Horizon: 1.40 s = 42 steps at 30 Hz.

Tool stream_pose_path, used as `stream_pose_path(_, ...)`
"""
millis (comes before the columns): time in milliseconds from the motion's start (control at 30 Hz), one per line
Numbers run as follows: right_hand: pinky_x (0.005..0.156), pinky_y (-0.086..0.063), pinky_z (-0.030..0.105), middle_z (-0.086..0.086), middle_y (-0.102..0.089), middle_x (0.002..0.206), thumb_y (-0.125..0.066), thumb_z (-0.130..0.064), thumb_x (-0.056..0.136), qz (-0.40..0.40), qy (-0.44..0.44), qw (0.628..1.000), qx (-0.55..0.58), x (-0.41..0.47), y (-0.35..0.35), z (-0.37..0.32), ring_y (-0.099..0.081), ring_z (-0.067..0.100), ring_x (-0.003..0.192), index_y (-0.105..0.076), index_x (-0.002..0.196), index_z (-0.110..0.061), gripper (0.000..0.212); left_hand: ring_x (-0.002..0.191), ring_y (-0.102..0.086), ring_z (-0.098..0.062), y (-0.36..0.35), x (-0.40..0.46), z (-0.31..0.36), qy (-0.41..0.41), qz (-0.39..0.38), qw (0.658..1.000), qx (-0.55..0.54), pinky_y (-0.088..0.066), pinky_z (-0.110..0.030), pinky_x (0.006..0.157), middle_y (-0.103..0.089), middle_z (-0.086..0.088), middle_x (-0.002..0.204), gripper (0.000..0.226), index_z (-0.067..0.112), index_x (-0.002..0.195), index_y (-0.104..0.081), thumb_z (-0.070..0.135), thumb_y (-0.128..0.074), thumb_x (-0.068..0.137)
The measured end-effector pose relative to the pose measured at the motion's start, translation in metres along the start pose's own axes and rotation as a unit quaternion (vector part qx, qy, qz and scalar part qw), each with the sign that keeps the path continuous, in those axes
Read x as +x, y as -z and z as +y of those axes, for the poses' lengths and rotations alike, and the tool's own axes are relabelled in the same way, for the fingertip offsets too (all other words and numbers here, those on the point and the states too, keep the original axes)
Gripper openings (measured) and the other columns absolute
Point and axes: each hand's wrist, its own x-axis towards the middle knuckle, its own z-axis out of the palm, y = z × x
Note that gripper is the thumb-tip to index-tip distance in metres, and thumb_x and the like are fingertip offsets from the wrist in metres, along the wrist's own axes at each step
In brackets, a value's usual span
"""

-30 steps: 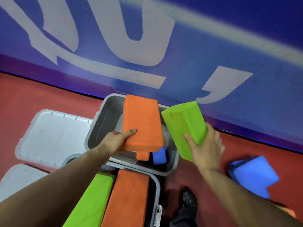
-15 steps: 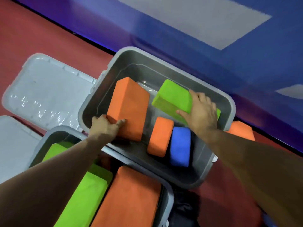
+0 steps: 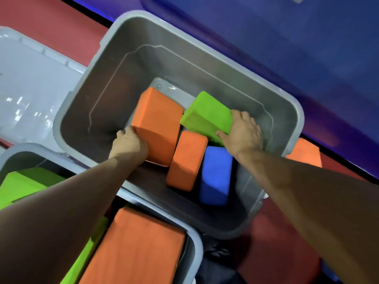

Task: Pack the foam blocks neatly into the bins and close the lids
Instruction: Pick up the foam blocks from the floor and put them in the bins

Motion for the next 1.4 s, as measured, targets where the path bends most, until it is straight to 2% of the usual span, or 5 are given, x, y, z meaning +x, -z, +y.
stream_pose_path(367, 0.107, -0.04, 0.041, 0.003, -0.051, 0.139, -0.066, -0.044, 0.091, 0.028, -0.011, 0.994, 0.102, -0.086, 0.079, 0.007, -0.05, 0.03, 0.127, -0.049, 0.142, -0.021, 0.058, 0.133, -0.049, -0.036, 0.038, -0.119, 0.026, -0.179, 0.042, 0.979, -0.084, -0.037, -0.041, 0.109, -0.048, -0.016, 0.147, 0.053, 0.012, 0.148, -0.048, 0.038, -0.054, 0.102)
stream_pose_path(667, 0.105, -0.039, 0.04, 0.003, -0.051, 0.141, -0.065, -0.046, 0.09, 0.07, -0.106, 0.983, 0.136, -0.252, 0.137, 0.095, -0.05, 0.028, 0.128, -0.048, 0.143, -0.02, 0.061, 0.134, -0.047, -0.032, 0.022, -0.273, 0.062, -0.377, -0.044, 0.925, -0.023, -0.028, -0.03, 0.112, -0.05, -0.017, 0.144, 0.055, 0.007, 0.146, -0.048, 0.037, -0.058, 0.102)
stream_pose_path(1067, 0.104, -0.042, 0.043, 0.01, -0.051, 0.141, -0.073, -0.051, 0.083, 0.076, -0.317, 0.921, 0.214, -0.381, 0.089, 0.305, -0.05, 0.034, 0.127, -0.049, 0.142, -0.015, 0.073, 0.131, -0.052, -0.024, -0.153, -0.412, 0.127, -0.412, -0.184, 0.89, 0.063, -0.042, -0.043, 0.112, -0.048, -0.006, 0.144, 0.064, 0.019, 0.149, -0.045, 0.053, -0.06, 0.097)
stream_pose_path(1267, 0.103, -0.042, 0.043, 0.007, -0.046, 0.147, -0.073, -0.058, 0.079, 0.046, -0.371, 0.9, 0.225, -0.414, 0.027, 0.429, -0.049, 0.033, 0.129, -0.046, 0.145, -0.018, 0.081, 0.126, -0.056, -0.025, -0.283, -0.427, 0.17, -0.325, -0.221, 0.918, 0.061, -0.046, -0.044, 0.109, -0.051, -0.007, 0.146, 0.072, 0.016, 0.149, -0.044, 0.053, -0.067, 0.092)
stream_pose_path(1400, 0.113, -0.031, 0.043, 0.002, -0.039, 0.152, -0.071, -0.067, 0.075, -0.008, -0.404, 0.895, 0.187, -0.418, -0.016, 0.494, -0.035, 0.029, 0.14, -0.039, 0.149, -0.026, 0.091, 0.123, -0.059, -0.027, -0.364, -0.421, 0.191, -0.235, -0.257, 0.937, 0.038, -0.048, -0.035, 0.097, -0.052, -0.008, 0.145, 0.09, 0.014, 0.152, -0.037, 0.061, -0.073, 0.084)
